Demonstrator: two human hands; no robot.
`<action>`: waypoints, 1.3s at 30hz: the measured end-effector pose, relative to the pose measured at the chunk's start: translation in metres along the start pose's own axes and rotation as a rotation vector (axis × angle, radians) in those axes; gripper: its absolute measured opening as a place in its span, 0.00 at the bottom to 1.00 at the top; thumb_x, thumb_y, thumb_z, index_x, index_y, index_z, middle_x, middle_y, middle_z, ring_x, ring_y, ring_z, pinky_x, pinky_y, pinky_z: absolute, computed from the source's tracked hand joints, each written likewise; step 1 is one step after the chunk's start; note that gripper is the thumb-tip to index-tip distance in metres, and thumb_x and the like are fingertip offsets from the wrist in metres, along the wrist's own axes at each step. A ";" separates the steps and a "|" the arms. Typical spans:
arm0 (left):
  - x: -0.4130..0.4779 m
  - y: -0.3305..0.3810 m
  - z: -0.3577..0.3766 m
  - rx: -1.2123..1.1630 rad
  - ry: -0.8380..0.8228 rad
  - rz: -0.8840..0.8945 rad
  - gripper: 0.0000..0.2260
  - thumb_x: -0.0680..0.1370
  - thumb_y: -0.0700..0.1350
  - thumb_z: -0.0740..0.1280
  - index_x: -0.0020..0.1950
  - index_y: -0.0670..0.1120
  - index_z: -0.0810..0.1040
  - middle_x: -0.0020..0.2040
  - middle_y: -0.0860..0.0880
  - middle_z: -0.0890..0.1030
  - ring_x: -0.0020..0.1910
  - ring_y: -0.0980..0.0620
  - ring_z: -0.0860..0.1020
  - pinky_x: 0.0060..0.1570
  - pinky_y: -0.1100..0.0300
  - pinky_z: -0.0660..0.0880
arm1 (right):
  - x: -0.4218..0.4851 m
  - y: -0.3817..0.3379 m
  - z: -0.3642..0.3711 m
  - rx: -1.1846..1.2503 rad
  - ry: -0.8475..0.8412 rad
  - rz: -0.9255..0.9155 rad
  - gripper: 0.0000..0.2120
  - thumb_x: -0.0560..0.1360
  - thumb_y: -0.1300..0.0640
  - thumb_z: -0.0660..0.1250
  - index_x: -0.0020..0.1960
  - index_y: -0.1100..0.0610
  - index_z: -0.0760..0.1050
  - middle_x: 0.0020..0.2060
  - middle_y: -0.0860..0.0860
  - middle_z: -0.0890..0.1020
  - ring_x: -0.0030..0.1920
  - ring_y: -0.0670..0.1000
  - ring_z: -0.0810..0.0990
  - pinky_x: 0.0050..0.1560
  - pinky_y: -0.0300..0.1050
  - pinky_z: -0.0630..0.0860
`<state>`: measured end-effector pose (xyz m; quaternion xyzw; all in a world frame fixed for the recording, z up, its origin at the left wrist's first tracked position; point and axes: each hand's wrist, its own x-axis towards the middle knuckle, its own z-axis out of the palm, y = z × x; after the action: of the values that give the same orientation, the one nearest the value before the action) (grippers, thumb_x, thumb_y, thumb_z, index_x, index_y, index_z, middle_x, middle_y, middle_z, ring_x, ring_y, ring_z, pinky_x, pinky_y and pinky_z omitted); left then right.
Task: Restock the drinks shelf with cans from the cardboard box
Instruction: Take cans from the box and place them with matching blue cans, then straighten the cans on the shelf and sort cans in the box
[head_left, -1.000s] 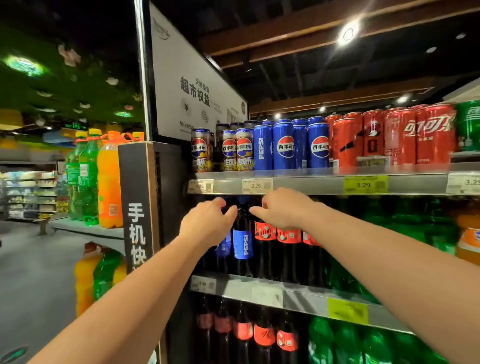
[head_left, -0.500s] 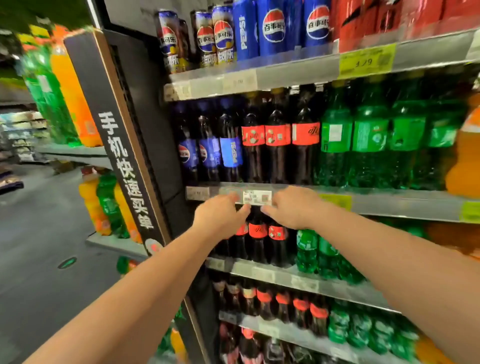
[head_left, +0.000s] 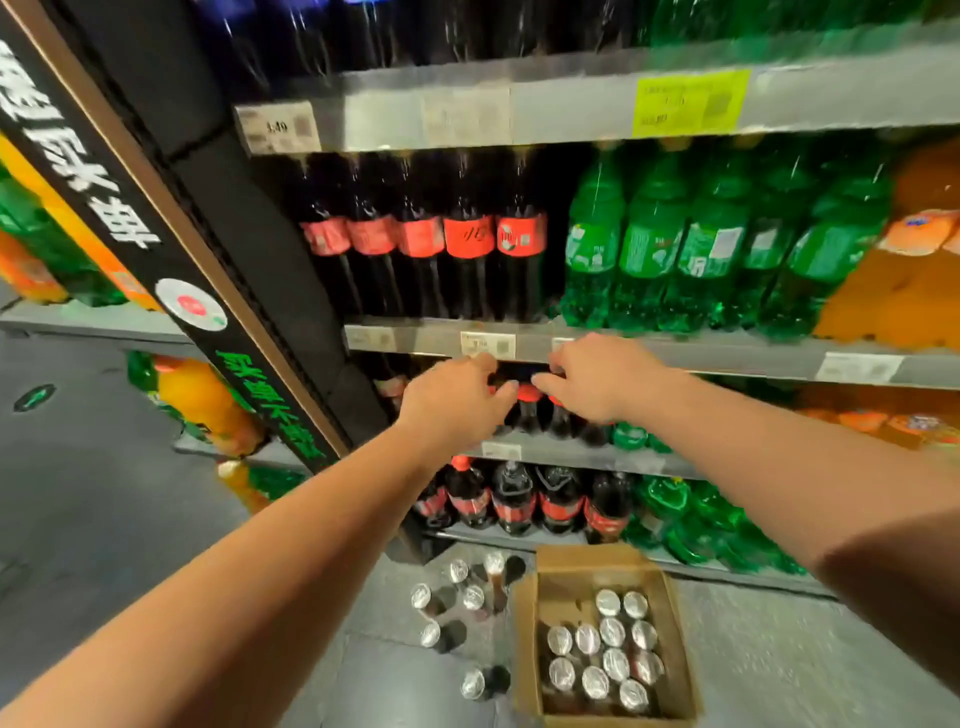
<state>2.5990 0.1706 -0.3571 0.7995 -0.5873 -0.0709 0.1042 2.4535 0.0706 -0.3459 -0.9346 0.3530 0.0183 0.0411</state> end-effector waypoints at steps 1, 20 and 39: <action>-0.002 -0.002 0.016 0.006 -0.023 0.012 0.17 0.78 0.58 0.57 0.55 0.46 0.74 0.53 0.45 0.80 0.56 0.42 0.76 0.47 0.52 0.72 | -0.002 0.004 0.016 0.000 -0.018 0.010 0.20 0.79 0.40 0.53 0.47 0.54 0.75 0.47 0.55 0.79 0.44 0.57 0.74 0.39 0.46 0.67; -0.017 0.034 0.289 0.016 -0.368 -0.027 0.20 0.79 0.56 0.57 0.66 0.46 0.70 0.58 0.42 0.78 0.57 0.40 0.76 0.48 0.51 0.72 | -0.051 0.100 0.275 0.144 -0.355 -0.117 0.18 0.79 0.44 0.55 0.51 0.56 0.76 0.51 0.59 0.81 0.53 0.61 0.78 0.46 0.49 0.71; -0.056 -0.012 0.598 -0.078 -0.637 -0.029 0.17 0.78 0.52 0.61 0.65 0.48 0.71 0.61 0.46 0.75 0.60 0.45 0.73 0.53 0.52 0.72 | -0.071 0.130 0.576 0.039 -0.762 0.151 0.17 0.80 0.53 0.58 0.65 0.60 0.70 0.52 0.59 0.78 0.50 0.57 0.78 0.46 0.47 0.73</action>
<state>2.4526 0.1775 -0.9393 0.7408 -0.5758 -0.3415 -0.0552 2.3111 0.0717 -0.9238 -0.8313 0.3803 0.3604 0.1855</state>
